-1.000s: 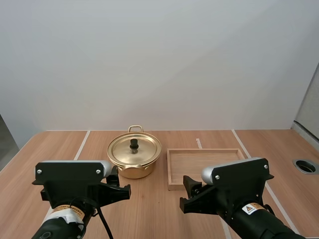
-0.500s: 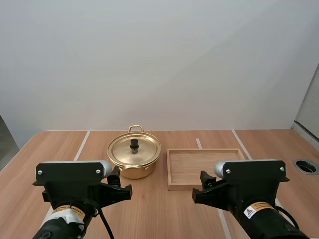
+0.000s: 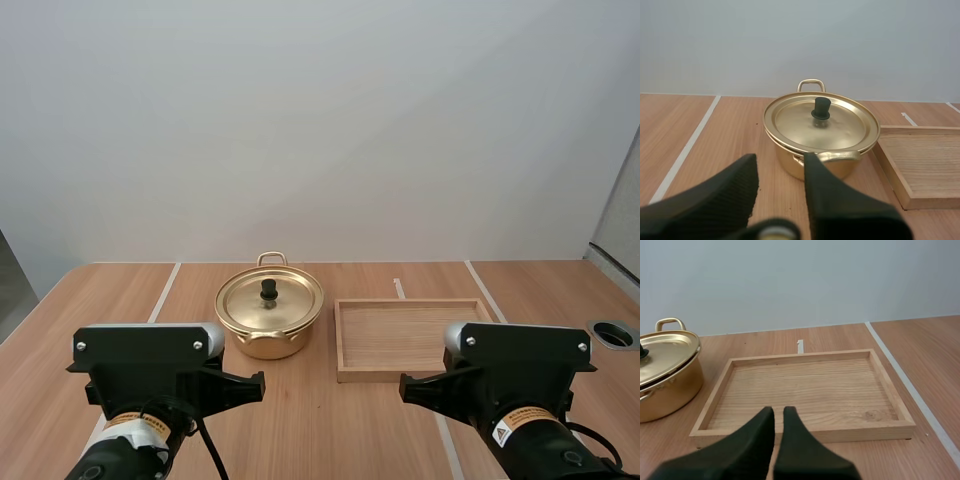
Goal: Open the pot, put the pineapple inside, and close it
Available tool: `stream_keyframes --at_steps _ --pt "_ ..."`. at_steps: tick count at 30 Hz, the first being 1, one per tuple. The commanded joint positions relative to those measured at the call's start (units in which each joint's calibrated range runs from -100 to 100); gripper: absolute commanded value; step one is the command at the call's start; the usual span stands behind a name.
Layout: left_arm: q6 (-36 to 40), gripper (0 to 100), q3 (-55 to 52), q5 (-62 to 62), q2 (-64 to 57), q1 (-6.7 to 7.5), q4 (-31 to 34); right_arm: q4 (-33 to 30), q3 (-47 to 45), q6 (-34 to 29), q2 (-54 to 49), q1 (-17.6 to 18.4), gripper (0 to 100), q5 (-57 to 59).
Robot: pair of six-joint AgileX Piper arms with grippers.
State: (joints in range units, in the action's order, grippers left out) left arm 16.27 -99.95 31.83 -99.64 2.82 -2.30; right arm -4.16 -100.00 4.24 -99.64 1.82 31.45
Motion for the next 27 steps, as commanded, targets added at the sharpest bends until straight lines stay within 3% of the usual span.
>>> stream_keyframes --at_steps 1,4,15,20,27 --pt "-0.1 17 0.0 0.0 -0.4 -0.16 -0.7 -2.7 0.0 -0.6 -0.4 0.1 0 0.0" --pt "-0.1 0 0.0 0.0 -0.4 -0.16 -0.6 -4.7 0.0 -0.6 -0.4 0.1 0 0.0" --pt "-1.3 0 0.0 -1.7 -0.4 -0.16 3.5 -4.4 0.0 -0.6 -0.4 0.1 0 0.0" --pt "-1.5 0 0.0 -2.3 -0.4 -0.16 3.3 1.7 0.0 4.0 -0.4 0.1 0 -0.4" --pt "-1.5 0 0.0 -2.3 -0.4 -0.16 3.3 1.8 0.0 3.9 -0.4 0.1 0 -0.4"
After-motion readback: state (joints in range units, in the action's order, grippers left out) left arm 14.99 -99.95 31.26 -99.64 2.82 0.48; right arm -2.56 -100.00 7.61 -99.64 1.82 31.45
